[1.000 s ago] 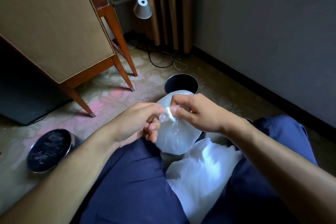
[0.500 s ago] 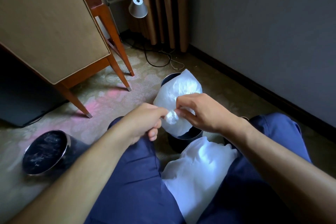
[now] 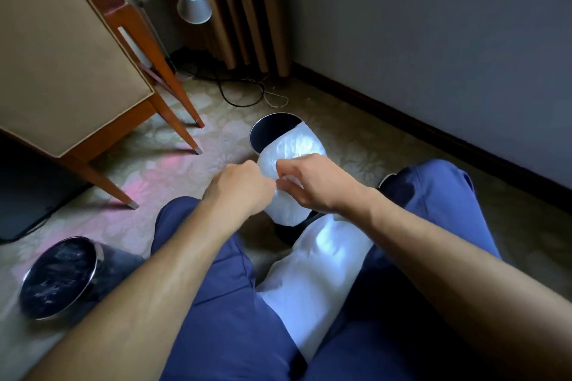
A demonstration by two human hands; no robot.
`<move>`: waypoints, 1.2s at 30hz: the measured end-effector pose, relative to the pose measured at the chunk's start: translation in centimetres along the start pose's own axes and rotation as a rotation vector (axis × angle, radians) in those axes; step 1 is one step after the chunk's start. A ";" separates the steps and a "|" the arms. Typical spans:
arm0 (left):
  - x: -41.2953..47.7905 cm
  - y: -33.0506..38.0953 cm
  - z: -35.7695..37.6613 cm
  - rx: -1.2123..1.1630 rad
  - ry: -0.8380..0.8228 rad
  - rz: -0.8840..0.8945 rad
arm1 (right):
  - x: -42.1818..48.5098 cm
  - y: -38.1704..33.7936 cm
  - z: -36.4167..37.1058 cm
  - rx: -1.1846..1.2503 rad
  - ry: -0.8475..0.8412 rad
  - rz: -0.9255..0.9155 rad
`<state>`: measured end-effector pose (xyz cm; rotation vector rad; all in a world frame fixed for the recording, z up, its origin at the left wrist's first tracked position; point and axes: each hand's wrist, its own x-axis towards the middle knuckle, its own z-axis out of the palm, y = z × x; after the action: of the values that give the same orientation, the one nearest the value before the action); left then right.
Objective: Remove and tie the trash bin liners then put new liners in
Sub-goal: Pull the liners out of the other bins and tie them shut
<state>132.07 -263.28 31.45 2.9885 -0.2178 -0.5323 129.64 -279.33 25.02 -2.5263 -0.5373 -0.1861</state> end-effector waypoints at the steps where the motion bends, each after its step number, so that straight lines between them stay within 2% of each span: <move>1: 0.0 -0.2 0.0 -0.071 -0.015 0.050 | -0.5 0.4 0.1 0.021 0.027 0.053; 5: -0.7 -1.5 -0.1 -0.571 -0.223 0.236 | -2.1 1.4 -0.2 0.227 0.046 0.244; 8: -1.1 -2.3 -0.2 -0.726 -0.298 0.313 | -2.7 1.0 -1.4 0.433 0.029 0.302; 11: -1.6 -2.5 -0.2 -0.713 -0.313 0.328 | -3.0 0.1 -3.1 0.234 0.110 0.139; 14: -2.2 -2.1 -0.8 -0.647 -0.281 0.379 | -3.2 -1.3 -4.0 0.173 0.062 0.009; 18: -3.0 -2.4 -2.0 -0.594 -0.263 0.404 | -3.7 -1.8 -3.6 0.074 0.080 0.025; 25: -5.4 -3.5 -1.3 -0.778 -0.345 0.391 | -4.7 -3.4 -2.0 -0.076 0.005 -0.028; 29: -5.9 -4.5 -0.5 -0.673 -0.214 0.365 | -5.0 -2.6 -2.3 -0.045 0.047 0.073; 33: -5.1 -6.9 1.9 -0.462 -0.147 0.321 | -5.8 -0.9 -2.7 0.230 0.041 0.323; 36: -4.5 -8.2 3.6 -0.357 -0.068 0.283 | -6.1 -0.2 -3.2 0.323 -0.038 0.492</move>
<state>127.62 -254.75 28.62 2.5413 -0.4855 -0.5705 123.94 -283.01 26.36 -2.2636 0.0510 0.1227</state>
